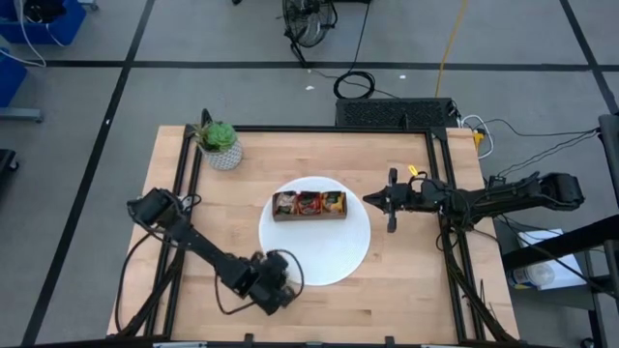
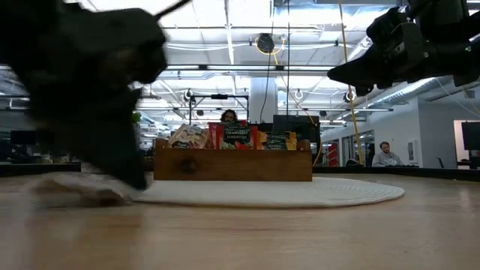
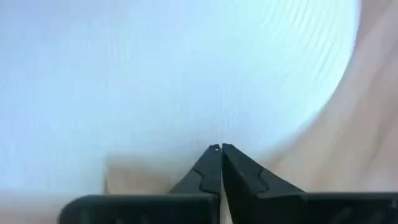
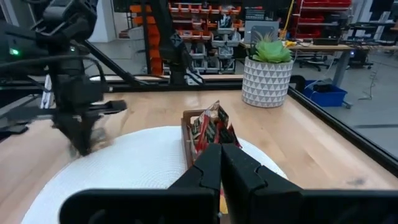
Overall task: Pick & Place Tea
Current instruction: Put the brown tea bag into the left section of the wooden organizer
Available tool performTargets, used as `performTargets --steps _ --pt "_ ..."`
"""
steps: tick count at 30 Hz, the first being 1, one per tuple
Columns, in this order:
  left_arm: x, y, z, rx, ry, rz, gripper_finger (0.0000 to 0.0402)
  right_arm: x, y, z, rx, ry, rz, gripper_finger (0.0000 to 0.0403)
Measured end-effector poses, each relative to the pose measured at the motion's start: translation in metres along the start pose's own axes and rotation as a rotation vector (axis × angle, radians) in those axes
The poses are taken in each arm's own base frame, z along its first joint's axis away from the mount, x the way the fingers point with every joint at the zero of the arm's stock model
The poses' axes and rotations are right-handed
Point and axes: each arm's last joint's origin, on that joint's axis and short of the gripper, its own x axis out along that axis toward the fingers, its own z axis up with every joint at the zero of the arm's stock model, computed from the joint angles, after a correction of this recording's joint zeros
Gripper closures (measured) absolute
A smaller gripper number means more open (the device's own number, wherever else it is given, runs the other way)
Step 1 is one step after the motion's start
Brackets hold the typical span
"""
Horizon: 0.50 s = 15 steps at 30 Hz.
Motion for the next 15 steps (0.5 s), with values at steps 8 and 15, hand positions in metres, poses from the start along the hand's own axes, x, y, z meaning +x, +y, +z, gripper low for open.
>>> performTargets --steps 8,15 --pt "0.009 -0.006 0.046 0.413 -0.164 -0.077 0.0396 0.004 0.0 -0.003 0.034 0.006 -0.003 0.0403" --pt "-0.003 0.0 0.045 0.674 0.025 -0.133 0.0366 0.01 -0.001 -0.01 0.055 0.039 -0.029 0.0403"
